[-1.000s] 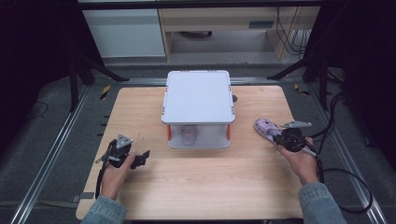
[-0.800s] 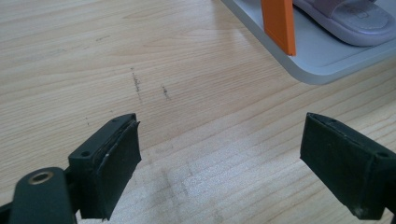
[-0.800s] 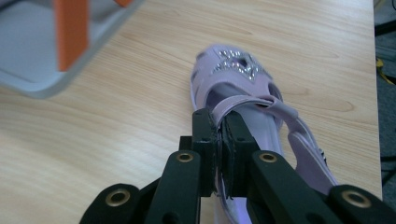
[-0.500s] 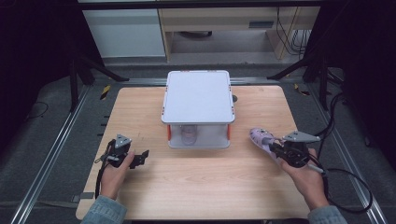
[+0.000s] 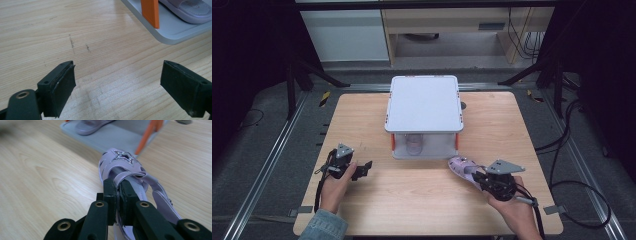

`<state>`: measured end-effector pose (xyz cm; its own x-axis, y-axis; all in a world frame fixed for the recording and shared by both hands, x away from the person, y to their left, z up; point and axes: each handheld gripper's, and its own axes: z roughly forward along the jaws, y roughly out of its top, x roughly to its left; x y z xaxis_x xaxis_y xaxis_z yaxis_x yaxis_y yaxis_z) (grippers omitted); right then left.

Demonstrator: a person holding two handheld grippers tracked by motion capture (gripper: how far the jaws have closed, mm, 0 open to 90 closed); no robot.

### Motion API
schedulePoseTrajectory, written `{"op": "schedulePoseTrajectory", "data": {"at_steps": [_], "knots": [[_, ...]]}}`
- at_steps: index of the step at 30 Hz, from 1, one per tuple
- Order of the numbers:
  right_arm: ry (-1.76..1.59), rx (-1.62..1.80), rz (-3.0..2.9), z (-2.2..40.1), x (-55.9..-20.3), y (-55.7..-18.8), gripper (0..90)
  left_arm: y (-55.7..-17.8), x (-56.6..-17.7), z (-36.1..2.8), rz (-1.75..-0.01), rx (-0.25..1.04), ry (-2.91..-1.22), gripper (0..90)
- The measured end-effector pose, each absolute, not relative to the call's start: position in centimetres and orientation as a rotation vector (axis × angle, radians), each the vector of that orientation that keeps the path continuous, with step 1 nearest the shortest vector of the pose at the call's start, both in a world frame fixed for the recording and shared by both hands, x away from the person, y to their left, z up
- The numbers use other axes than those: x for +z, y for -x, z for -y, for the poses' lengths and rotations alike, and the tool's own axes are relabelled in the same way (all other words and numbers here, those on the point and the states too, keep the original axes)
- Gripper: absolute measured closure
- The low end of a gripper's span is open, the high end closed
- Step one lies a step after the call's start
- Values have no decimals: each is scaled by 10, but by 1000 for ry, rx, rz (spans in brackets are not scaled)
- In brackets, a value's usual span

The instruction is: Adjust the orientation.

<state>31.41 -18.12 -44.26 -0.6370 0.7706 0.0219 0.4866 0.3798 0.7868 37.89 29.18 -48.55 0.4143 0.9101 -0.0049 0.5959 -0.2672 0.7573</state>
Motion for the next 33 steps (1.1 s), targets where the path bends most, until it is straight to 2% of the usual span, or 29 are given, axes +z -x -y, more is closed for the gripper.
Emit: {"op": "schedulePoseTrajectory", "data": {"at_steps": [11,20,28,30,31,32,33], "knots": [[-997,1130,-2392,129,-450,-307,850,-379,-486,-292,-1277,576,-1975,114],[-976,1121,-2426,104,-455,-303,844,-379,-486,-291,-1272,569,-1983,114],[-971,1110,-2470,89,-462,-297,803,-379,-486,-290,-1269,568,-1990,114],[-974,1104,-2479,89,-464,-297,776,-379,-486,-290,-1269,567,-1992,114],[-968,1101,-2488,90,-464,-296,717,-379,-486,-290,-1270,568,-1992,114],[-968,1101,-2488,90,-464,-296,717,-379,-486,-290,-1270,568,-1992,114],[-971,1106,-2491,91,-462,-294,640,-379,-486,-290,-1271,568,-1992,114]]}}
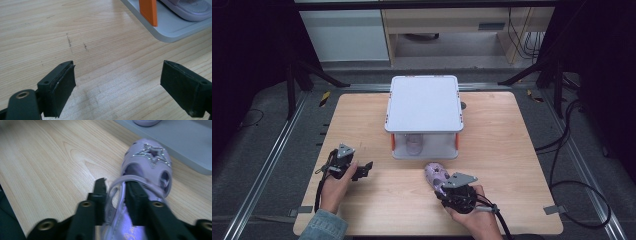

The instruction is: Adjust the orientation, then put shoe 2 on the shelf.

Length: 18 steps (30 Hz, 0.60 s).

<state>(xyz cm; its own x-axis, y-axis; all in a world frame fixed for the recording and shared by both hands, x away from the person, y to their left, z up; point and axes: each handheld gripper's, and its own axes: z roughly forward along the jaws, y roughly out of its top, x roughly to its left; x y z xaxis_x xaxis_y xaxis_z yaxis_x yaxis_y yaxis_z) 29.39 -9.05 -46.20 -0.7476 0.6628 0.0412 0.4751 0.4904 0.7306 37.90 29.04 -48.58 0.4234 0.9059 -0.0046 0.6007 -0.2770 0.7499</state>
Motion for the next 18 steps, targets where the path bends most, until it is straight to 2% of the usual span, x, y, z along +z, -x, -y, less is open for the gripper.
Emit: {"op": "schedulePoseTrajectory", "data": {"at_steps": [6,18], "knots": [[-968,1125,-2489,96,-455,-288,546,-379,-486,-290,-1269,570,-1993,114],[-995,1165,-2408,115,-445,-295,611,-379,-486,-290,-1270,571,-1995,114]]}}
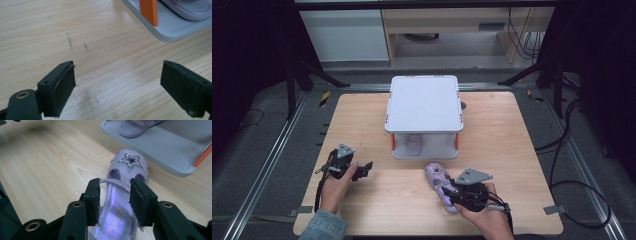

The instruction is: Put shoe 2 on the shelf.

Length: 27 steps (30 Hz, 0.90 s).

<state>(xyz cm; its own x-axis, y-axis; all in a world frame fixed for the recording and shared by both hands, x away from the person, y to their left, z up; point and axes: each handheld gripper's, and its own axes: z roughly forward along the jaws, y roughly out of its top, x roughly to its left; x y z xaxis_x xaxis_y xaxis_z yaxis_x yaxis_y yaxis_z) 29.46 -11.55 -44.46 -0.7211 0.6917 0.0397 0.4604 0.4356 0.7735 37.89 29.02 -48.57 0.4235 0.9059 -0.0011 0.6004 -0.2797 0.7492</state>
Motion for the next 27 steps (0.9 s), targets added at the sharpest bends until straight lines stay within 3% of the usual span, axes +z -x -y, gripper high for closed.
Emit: {"op": "schedulePoseTrajectory", "data": {"at_steps": [27], "knots": [[-1028,1017,-2423,124,-476,-306,694,-379,-487,-289,-1267,569,-2010,114]]}}
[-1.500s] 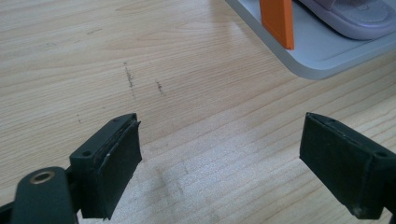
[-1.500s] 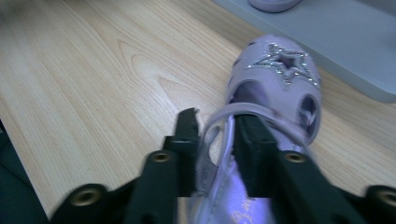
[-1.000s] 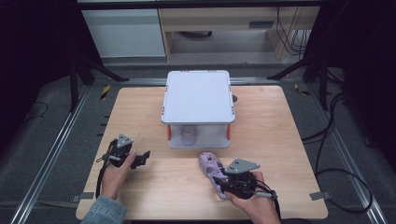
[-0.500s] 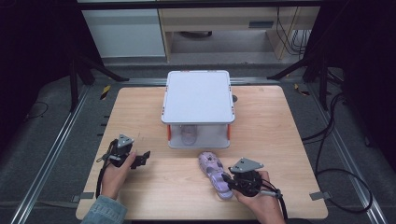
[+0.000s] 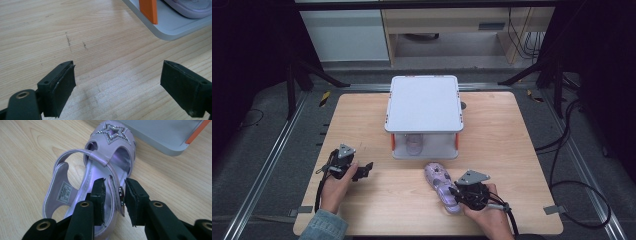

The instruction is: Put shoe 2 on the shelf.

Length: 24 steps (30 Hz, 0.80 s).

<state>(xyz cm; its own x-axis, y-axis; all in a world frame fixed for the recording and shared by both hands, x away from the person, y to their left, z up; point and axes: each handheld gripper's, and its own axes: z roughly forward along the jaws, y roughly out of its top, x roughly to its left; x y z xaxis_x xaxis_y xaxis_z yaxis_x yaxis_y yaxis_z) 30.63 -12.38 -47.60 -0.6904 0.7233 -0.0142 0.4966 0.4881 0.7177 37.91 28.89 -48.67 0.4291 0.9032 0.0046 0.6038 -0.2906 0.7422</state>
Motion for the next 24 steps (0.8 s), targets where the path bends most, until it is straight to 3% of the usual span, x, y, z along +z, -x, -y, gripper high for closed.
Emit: {"op": "schedulePoseTrajectory", "data": {"at_steps": [13,24], "knots": [[-1069,1037,-2401,122,-471,-308,812,-379,-486,-289,-1265,569,-2010,114],[-1262,1236,-2220,131,-461,-315,829,-375,-478,-289,-1252,535,-1974,114]]}}
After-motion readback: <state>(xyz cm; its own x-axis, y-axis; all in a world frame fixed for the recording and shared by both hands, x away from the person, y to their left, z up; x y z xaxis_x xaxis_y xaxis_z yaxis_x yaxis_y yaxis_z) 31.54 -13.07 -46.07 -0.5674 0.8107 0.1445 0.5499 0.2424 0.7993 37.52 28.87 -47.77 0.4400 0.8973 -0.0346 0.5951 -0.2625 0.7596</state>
